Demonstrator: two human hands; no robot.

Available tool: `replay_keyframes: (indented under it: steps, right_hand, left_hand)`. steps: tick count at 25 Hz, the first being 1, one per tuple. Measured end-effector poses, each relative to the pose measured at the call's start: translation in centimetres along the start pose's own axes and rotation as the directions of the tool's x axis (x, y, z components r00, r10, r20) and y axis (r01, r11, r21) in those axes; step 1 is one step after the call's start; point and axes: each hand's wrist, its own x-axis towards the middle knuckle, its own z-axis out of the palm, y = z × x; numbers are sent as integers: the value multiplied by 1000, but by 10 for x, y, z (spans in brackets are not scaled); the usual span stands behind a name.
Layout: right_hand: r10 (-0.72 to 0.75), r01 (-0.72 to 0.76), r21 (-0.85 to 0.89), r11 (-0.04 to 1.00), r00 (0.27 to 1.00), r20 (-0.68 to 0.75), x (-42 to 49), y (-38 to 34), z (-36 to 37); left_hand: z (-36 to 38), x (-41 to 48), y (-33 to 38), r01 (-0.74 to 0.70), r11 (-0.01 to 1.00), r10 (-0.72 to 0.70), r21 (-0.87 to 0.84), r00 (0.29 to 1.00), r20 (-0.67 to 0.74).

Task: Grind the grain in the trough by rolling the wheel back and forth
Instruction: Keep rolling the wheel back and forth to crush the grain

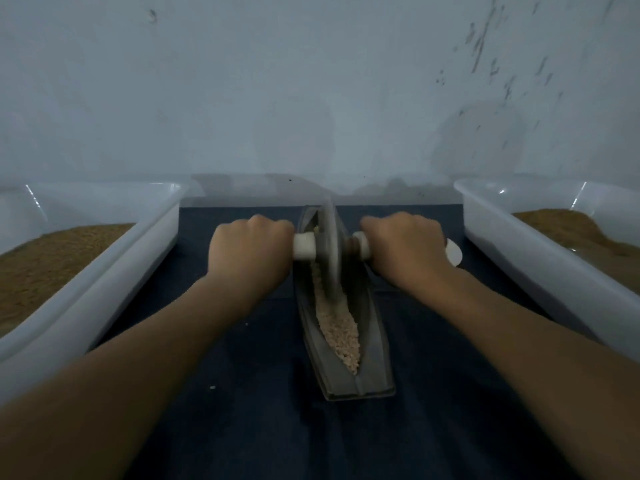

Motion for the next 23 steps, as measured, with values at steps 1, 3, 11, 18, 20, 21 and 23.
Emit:
replay_keyframes:
  steps: [1,3,11,18,20,21,23]
  right_hand:
    - [43,-44,8,999,998,51,16,-4,1]
    - [50,-53,24,998,995,90,28,-6,0]
    - [-165,164,-24,986,969,-183,-50,15,-9]
    - [49,-54,60,997,995,86,26,0,5]
    - [-3,-3,85,996,998,62,0,6,1]
    - [-45,44,64,997,999,4,-18,9,0]
    - [-128,129,1,992,983,-129,-47,14,-8]
  left_hand:
    - [0,15,-1,24,999,-22,-40,998,55]
    - [0,27,-2,46,995,-33,-88,990,137]
    - [-15,-47,-13,-156,988,153,-9,976,-154]
    - [-5,32,-2,3,999,3,-44,990,141]
    - [-10,7,-3,-52,999,51,4,996,74]
    - [-10,-11,-4,-85,996,85,8,996,-5]
    - [-24,-42,-9,-167,986,165,-10,979,-116]
